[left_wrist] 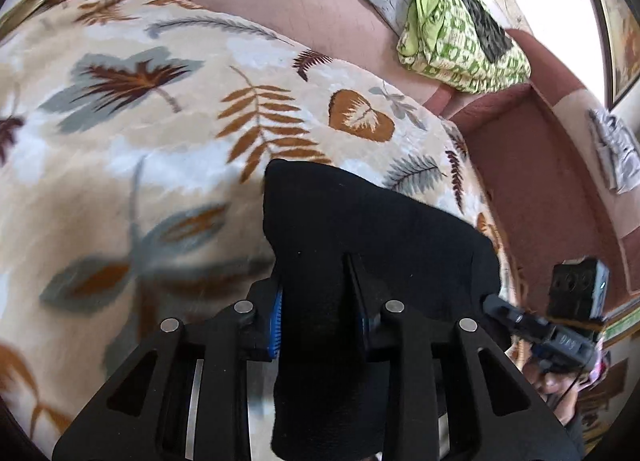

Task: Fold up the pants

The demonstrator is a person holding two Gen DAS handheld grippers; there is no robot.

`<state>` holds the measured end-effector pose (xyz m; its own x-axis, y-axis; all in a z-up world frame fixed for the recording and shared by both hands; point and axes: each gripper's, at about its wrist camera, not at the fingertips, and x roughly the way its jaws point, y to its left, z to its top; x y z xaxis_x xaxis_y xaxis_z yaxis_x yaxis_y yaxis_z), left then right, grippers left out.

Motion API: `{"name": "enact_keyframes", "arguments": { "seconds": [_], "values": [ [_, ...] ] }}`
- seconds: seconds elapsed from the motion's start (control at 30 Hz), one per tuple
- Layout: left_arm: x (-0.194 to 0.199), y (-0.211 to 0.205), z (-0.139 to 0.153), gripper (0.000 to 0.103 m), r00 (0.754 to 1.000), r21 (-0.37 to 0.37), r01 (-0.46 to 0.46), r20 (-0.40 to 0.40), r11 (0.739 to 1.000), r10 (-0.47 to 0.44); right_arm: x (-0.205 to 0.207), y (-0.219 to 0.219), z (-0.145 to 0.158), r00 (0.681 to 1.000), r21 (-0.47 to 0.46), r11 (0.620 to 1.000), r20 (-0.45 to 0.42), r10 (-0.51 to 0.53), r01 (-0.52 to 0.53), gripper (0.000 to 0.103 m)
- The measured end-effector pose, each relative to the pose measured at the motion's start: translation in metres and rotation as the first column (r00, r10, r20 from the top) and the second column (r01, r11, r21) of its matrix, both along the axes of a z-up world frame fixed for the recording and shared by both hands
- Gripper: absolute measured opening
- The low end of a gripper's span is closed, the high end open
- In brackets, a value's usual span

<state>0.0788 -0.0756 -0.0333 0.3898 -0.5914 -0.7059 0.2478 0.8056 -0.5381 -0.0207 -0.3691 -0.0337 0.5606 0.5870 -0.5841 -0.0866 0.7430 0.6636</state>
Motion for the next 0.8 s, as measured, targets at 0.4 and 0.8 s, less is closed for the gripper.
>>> {"name": "enact_keyframes", "arguments": {
  "seconds": [0.4, 0.8],
  "values": [
    [-0.003, -0.015, 0.002, 0.062, 0.992, 0.19, -0.058, 0.119, 0.98, 0.035, 0.013, -0.034, -0.004, 0.977, -0.246, 0.946, 0.043, -0.208, 0.212, 0.03],
    [-0.025, -0.038, -0.015, 0.06, 0.982, 0.127, 0.18, 0.041, 0.975, -0.187, -0.01, 0.062, -0.009, 0.96, -0.622, 0.762, 0.057, 0.274, -0.18, 0.03]
  ]
}}
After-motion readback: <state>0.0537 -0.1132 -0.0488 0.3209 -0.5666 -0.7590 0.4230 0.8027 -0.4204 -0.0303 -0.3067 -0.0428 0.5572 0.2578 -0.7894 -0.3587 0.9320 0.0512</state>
